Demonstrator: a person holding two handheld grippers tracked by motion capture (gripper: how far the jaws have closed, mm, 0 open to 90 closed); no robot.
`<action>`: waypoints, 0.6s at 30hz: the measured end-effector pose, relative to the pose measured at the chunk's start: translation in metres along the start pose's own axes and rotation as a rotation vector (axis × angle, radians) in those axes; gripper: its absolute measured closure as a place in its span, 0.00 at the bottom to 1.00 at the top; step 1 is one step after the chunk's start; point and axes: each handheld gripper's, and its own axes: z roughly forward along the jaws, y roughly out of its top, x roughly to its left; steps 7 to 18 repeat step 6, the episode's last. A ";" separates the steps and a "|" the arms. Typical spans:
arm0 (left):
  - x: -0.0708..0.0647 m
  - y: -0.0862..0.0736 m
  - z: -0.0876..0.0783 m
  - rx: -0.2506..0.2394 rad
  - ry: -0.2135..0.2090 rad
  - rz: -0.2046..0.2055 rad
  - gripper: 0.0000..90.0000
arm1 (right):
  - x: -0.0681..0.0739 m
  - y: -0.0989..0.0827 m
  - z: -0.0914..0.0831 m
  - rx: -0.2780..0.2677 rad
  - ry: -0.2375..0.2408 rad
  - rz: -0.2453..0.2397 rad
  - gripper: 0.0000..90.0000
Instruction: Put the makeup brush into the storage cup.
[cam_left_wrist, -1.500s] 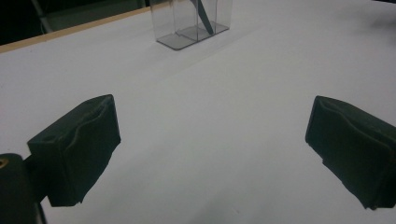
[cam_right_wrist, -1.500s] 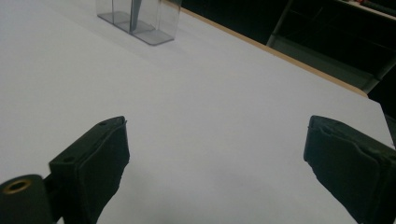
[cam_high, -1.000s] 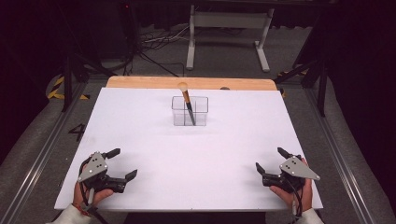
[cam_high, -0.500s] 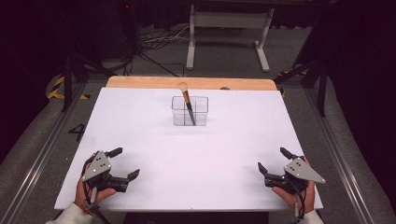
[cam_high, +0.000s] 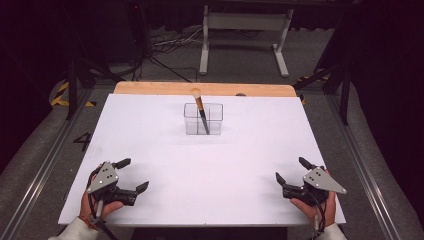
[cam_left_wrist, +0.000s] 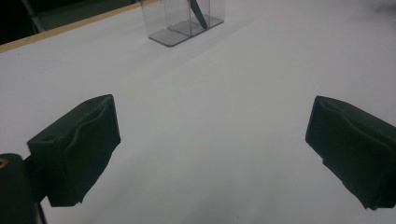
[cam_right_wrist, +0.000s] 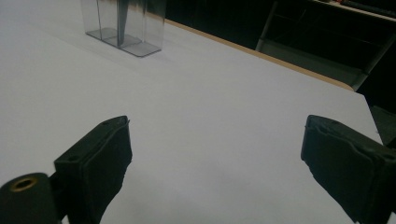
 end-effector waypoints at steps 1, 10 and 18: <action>0.000 0.000 -0.001 -0.003 0.005 -0.001 0.04 | 0.000 0.000 0.001 0.002 0.001 0.003 0.11; 0.001 -0.001 -0.002 -0.001 0.013 -0.013 0.05 | -0.002 -0.001 0.004 0.003 -0.003 0.020 0.12; 0.001 -0.001 -0.002 -0.001 0.013 -0.013 0.05 | -0.002 -0.001 0.004 0.003 -0.003 0.020 0.12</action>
